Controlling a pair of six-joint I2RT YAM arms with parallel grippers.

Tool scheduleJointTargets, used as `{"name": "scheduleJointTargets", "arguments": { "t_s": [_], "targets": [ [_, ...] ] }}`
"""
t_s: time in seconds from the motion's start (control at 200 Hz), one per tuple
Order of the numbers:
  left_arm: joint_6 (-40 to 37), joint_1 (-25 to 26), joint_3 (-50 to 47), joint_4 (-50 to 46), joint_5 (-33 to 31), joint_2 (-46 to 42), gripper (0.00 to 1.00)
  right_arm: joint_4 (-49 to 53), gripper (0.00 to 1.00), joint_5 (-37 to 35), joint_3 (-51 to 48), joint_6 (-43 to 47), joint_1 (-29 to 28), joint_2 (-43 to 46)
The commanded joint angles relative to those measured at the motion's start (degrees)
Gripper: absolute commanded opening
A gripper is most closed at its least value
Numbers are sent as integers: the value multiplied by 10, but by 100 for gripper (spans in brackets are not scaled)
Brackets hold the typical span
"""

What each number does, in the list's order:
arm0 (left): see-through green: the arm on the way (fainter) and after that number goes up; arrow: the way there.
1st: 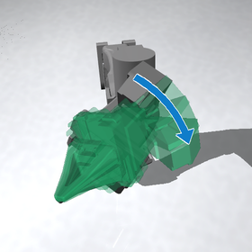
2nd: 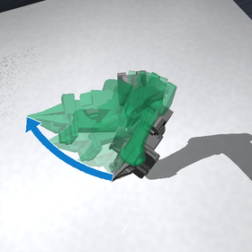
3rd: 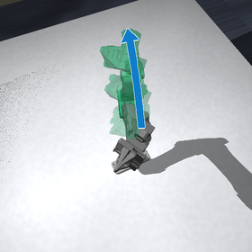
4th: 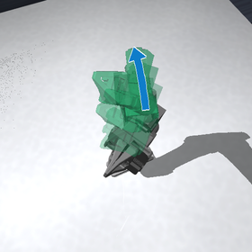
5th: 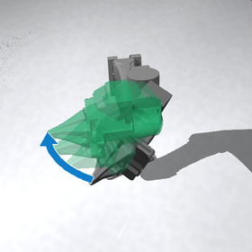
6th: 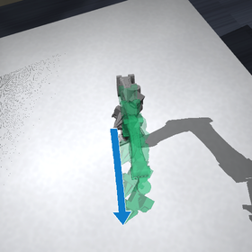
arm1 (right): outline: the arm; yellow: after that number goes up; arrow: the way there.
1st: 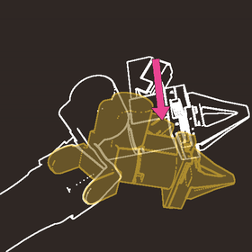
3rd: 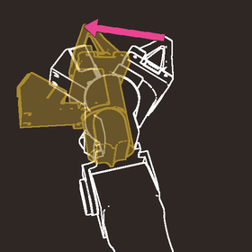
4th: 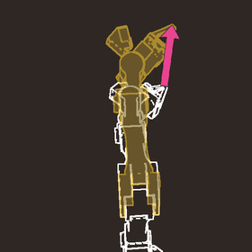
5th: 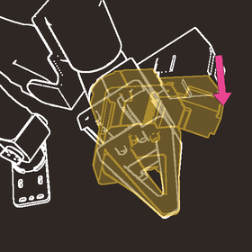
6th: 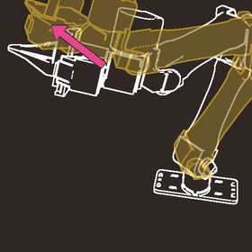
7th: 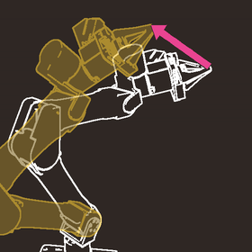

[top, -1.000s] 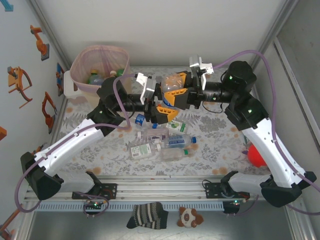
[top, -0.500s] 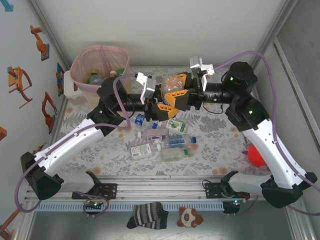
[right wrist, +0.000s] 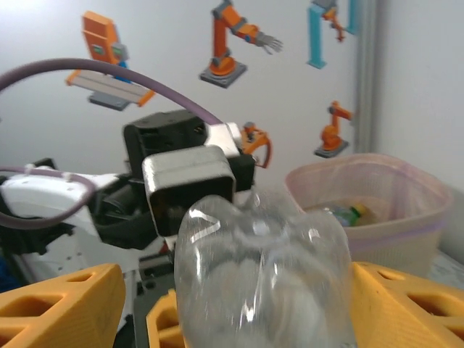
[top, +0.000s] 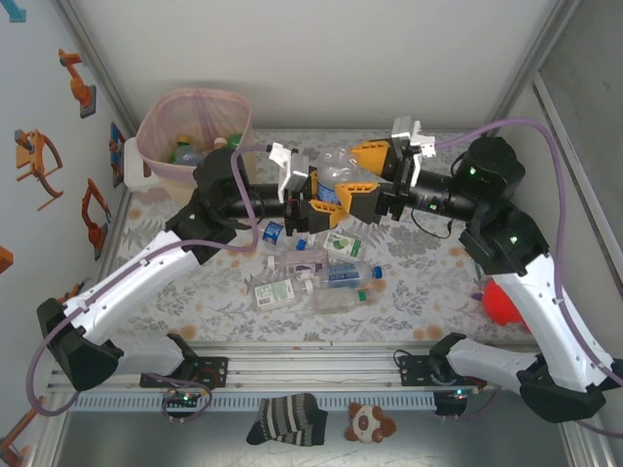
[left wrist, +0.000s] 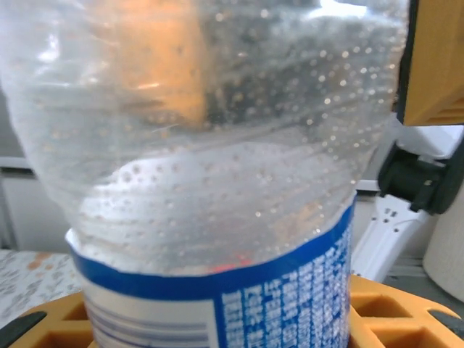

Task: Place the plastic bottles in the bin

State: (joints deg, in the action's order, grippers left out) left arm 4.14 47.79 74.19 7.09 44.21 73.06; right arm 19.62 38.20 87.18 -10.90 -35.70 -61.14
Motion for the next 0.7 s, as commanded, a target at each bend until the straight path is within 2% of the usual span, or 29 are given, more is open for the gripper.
{"name": "scheduleJointTargets", "arguments": {
  "t_s": [0.0,0.225,0.365,0.696],
  "targets": [
    [-29,-23,34,-69,-98,-16,50,41,78,-75,-15,26,-2,23],
    [-46,-89,70,-174,-227,-14,49,63,78,-100,-28,22,-2,36],
    [-53,-148,120,-265,-297,1,49,72,78,-114,-33,22,-2,38],
    [-80,-316,212,-388,-335,51,48,75,78,-118,-31,22,-2,32]
  ]
}}
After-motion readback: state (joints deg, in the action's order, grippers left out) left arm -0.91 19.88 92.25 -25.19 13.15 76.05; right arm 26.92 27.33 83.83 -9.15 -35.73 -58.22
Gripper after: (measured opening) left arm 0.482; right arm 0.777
